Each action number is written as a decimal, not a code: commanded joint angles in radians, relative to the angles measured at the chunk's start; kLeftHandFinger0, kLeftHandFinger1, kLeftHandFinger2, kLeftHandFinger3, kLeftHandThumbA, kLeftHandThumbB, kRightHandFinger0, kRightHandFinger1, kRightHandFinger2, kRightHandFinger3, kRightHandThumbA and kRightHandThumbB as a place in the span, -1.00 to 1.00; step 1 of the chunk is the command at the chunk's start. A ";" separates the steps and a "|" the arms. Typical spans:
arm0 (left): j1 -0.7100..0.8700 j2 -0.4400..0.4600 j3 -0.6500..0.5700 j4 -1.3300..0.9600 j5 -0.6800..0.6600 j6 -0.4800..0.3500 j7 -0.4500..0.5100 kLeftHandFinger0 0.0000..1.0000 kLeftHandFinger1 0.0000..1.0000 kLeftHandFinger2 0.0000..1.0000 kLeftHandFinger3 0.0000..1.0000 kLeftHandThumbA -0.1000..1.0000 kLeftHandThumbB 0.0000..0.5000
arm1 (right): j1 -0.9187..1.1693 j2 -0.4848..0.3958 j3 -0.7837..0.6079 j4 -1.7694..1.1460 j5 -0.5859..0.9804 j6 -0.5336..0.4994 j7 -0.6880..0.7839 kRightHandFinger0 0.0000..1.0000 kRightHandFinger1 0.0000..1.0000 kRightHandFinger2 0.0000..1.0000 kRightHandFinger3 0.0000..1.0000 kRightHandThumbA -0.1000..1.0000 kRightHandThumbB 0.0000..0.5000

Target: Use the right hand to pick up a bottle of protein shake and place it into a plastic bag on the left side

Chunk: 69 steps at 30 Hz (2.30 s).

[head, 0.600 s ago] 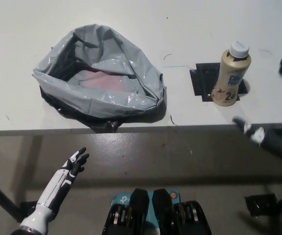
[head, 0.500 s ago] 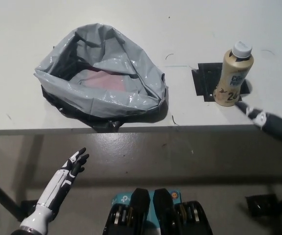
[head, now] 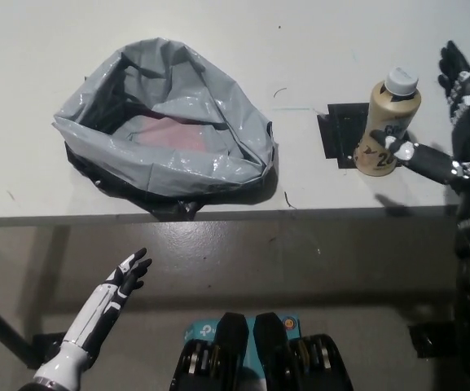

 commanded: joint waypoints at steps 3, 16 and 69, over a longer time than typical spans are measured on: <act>0.004 0.012 0.008 -0.035 -0.005 -0.039 -0.009 1.00 1.00 1.00 1.00 1.00 0.37 | -0.137 -0.036 0.006 0.176 -0.018 0.009 -0.034 1.00 1.00 1.00 1.00 1.00 0.73; 0.005 0.020 0.014 -0.035 0.003 -0.044 -0.008 1.00 1.00 1.00 1.00 1.00 0.38 | -0.357 -0.049 -0.024 0.560 0.061 -0.050 -0.028 1.00 1.00 1.00 1.00 0.98 0.92; -0.019 0.030 0.003 -0.052 0.016 -0.058 -0.050 1.00 1.00 1.00 1.00 1.00 0.39 | -0.870 0.286 0.250 0.844 -0.004 0.037 -0.263 -1.00 -0.45 0.28 0.26 -0.62 -0.08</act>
